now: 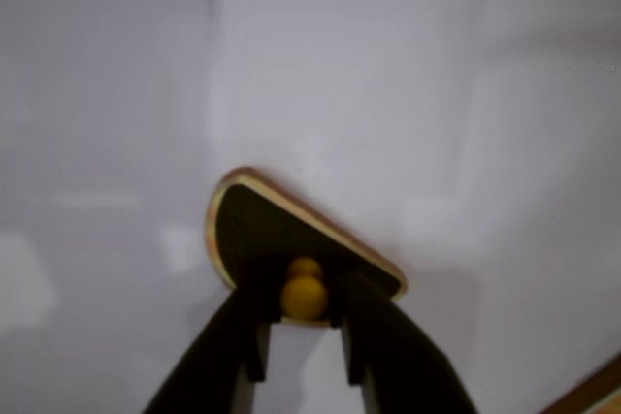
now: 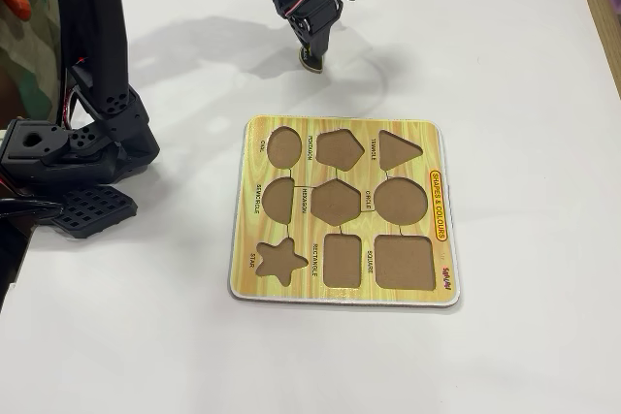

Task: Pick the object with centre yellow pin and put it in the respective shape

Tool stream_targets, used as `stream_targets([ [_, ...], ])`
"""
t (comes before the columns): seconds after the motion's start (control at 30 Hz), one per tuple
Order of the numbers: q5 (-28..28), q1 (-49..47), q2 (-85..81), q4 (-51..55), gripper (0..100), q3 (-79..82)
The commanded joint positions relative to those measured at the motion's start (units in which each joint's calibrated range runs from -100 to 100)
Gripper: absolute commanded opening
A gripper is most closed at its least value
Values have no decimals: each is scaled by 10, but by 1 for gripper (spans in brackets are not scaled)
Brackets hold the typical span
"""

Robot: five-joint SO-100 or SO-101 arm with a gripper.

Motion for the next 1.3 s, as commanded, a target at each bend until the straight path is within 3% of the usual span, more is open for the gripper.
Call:
stream_targets([
  [0.0,3,5,-11,-1,1,-18],
  [0.5,4,11,-56,3,1,-1],
  [1.03,6,148,-234,7,1,170],
  [1.27,43,194,-298,8,1,245],
])
